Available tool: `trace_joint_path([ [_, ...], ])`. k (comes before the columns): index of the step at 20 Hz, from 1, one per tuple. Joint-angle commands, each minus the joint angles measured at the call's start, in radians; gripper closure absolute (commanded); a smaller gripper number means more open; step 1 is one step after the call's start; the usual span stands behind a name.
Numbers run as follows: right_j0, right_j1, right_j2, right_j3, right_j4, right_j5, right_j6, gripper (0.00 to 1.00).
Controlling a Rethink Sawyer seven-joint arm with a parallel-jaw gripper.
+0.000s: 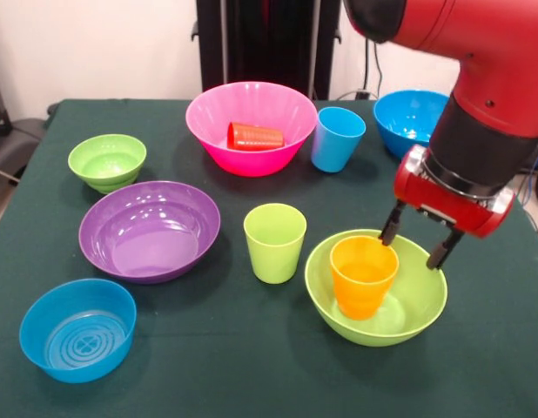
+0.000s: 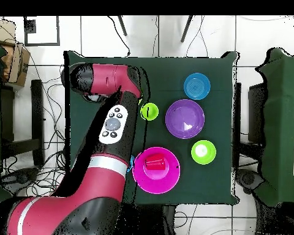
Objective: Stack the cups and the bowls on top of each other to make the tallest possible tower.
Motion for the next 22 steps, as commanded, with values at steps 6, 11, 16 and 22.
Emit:
trace_joint_path([
  [6,-0.028,-0.16,0.133,0.128,-0.072,0.052,-0.168,0.0],
  [11,-0.004,-0.29,0.129,0.329,-0.104,0.021,-0.21,0.0],
  [16,0.03,-0.373,0.129,0.472,-0.147,-0.025,-0.208,0.0],
  [22,-0.002,-0.453,0.22,0.684,-0.141,-0.244,-0.188,0.0],
])
